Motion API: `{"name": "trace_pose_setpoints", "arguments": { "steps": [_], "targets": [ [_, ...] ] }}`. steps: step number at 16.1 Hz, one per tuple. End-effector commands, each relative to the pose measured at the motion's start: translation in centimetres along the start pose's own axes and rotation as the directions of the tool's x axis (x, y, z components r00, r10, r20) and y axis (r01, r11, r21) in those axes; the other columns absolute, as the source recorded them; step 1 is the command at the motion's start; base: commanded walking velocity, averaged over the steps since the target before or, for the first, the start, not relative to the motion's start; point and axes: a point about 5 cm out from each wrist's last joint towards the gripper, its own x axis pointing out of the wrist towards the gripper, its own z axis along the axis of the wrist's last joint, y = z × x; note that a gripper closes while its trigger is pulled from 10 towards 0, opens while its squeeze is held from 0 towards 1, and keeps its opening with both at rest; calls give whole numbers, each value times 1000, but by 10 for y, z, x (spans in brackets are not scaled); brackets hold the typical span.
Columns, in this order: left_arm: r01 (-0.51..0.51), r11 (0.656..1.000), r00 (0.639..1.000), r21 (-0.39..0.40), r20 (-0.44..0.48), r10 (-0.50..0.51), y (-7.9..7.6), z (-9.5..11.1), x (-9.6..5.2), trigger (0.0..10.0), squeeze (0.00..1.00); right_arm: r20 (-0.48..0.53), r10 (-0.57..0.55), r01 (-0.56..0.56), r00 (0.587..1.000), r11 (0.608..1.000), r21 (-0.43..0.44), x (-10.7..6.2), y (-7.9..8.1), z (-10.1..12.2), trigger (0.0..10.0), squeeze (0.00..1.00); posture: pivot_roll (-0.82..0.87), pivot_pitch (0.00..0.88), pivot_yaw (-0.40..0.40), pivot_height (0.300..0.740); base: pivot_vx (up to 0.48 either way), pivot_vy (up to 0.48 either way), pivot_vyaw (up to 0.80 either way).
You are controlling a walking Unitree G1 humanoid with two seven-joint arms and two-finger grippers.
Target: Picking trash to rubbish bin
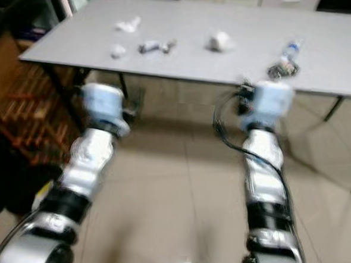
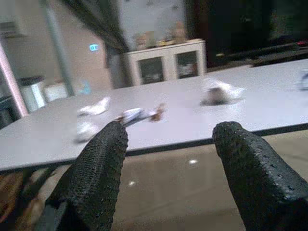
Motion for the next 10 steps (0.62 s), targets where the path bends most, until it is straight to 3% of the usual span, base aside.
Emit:
{"name": "trace_pose_setpoints", "arguments": {
  "steps": [1,10],
  "targets": [
    [-28,999,1000,24,11,28,14,5,1,10000,0,31,34,-34,999,999,14,3,13,9,10000,0,-61,60,43,740,454,0,0],
    [-14,1000,1000,25,15,14,12,10,3,10000,0,23,48,-49,999,998,26,3,18,10,10000,0,-64,41,47,740,461,0,0]
  ]
}}
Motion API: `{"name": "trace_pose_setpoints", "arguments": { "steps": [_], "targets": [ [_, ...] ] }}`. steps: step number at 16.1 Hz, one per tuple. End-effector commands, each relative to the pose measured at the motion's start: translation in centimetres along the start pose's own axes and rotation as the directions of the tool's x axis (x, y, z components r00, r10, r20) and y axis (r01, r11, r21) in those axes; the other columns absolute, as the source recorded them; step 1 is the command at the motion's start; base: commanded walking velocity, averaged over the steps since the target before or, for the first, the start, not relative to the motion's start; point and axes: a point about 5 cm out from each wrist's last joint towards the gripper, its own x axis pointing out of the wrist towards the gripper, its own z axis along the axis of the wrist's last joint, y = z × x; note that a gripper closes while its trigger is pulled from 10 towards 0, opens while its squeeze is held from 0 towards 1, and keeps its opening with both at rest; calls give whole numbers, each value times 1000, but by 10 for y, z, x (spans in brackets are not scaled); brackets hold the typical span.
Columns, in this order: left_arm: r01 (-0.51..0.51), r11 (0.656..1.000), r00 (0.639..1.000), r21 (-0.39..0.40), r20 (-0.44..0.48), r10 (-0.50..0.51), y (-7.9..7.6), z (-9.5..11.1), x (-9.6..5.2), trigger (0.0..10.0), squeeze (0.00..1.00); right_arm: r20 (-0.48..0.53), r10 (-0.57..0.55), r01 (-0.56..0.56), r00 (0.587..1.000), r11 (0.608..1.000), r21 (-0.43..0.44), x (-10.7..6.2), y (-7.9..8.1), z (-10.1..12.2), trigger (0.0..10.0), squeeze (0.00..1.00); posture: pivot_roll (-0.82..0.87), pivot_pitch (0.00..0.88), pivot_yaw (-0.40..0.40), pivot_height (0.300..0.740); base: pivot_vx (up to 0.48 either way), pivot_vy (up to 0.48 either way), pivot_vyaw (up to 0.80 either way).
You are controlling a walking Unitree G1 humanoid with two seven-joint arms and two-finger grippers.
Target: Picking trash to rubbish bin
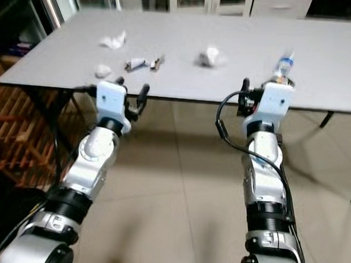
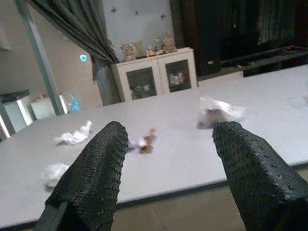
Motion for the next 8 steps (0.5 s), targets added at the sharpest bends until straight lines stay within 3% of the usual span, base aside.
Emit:
{"name": "trace_pose_setpoints", "arguments": {
  "steps": [1,8],
  "targets": [
    [-27,1000,1000,9,-3,27,11,1,0,10000,0,15,36,-37,999,999,15,2,13,5,10000,0,-65,39,48,740,461,0,0],
    [-21,1000,1000,11,-5,21,11,2,0,10000,0,10,33,-33,999,999,22,1,14,4,10000,0,-64,36,52,740,460,0,0]
  ]
}}
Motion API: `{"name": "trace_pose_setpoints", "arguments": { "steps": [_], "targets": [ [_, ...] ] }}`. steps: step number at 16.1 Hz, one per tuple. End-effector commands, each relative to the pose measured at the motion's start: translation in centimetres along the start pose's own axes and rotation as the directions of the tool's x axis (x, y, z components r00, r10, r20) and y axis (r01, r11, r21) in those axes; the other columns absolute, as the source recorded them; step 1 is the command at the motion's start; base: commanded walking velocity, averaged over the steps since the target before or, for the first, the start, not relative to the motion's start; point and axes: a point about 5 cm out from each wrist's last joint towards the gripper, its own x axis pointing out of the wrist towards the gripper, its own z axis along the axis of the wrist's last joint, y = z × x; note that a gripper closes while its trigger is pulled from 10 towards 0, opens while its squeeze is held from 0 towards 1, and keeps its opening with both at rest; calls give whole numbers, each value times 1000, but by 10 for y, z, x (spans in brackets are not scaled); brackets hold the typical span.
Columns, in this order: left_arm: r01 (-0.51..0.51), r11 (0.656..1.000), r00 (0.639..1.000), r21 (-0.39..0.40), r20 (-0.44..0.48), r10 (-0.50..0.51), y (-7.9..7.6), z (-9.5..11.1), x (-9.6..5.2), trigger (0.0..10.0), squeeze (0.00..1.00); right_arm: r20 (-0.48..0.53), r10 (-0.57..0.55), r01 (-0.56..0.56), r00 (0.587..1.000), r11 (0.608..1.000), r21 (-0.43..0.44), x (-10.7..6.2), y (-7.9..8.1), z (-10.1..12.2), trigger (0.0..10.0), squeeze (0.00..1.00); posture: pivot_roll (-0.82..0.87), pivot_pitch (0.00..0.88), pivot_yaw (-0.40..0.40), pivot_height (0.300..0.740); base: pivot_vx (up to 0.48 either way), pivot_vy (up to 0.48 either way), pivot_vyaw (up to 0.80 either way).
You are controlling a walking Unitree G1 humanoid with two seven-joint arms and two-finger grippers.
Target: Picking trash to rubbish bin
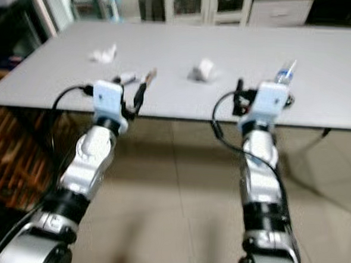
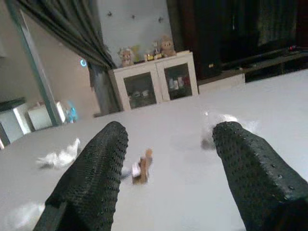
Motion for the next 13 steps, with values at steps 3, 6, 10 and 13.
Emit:
{"name": "trace_pose_setpoints", "arguments": {
  "steps": [3,6,10,13],
  "targets": [
    [-8,1000,1000,12,-4,8,6,1,0,10000,0,7,33,-33,999,999,20,0,14,2,10000,0,-61,46,51,740,460,0,0],
    [-3,1000,1000,12,-10,3,5,0,0,10000,0,5,32,-32,999,999,20,0,13,3,10000,0,-62,53,50,740,458,0,0],
    [-4,1000,1000,14,-14,4,6,0,-1,10000,0,-2,33,-33,999,999,16,0,13,2,10000,0,-61,57,49,740,459,0,0],
    [-5,1000,1000,15,-16,5,6,0,-1,10000,0,-8,37,-37,999,999,16,0,14,1,10000,0,-61,57,50,740,460,0,0]
  ]
}}
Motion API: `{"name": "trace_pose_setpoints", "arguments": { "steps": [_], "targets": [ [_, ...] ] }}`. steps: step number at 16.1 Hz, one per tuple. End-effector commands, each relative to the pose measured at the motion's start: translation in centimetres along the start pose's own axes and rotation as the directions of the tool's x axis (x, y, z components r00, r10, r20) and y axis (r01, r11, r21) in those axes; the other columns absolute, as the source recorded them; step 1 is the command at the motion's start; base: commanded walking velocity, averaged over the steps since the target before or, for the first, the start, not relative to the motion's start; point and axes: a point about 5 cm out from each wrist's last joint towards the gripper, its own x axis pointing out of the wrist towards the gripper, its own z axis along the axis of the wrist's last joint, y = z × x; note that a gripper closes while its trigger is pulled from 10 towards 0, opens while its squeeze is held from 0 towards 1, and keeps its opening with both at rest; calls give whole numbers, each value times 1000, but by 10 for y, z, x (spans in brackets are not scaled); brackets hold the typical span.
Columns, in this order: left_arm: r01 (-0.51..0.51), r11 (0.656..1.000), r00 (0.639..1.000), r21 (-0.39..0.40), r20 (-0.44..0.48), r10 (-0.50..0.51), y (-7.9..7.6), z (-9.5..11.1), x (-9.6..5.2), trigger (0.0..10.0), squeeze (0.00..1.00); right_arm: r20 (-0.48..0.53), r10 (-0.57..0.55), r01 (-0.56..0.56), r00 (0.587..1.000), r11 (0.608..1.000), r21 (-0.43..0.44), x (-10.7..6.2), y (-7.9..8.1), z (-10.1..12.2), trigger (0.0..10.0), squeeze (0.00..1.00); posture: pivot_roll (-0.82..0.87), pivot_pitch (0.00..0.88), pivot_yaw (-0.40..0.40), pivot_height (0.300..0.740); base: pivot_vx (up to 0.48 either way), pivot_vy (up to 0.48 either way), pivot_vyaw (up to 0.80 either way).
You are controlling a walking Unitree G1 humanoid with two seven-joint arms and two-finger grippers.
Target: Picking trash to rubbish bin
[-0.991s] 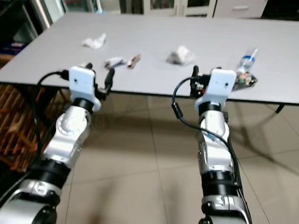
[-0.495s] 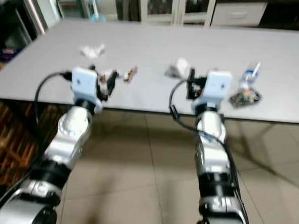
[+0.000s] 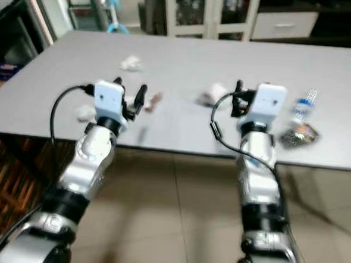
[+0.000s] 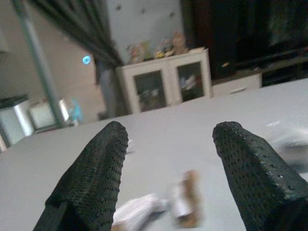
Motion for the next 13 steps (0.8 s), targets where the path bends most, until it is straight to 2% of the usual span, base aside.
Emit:
{"name": "trace_pose_setpoints", "arguments": {
  "steps": [1,7,13],
  "targets": [
    [5,1000,1000,-2,8,-5,-1,4,2,10000,0,16,-3,3,1000,1000,-8,2,-3,6,10000,0,-62,56,49,740,461,0,0],
    [14,1000,1000,6,3,-14,-2,3,1,10000,0,11,1,-1,1000,1000,-14,3,-2,6,10000,0,-59,59,48,740,425,0,0],
    [26,1000,1000,-12,5,-26,-5,3,0,10000,0,12,4,-4,1000,1000,-9,2,-2,6,10000,0,-60,61,45,740,0,0,0]
  ]
}}
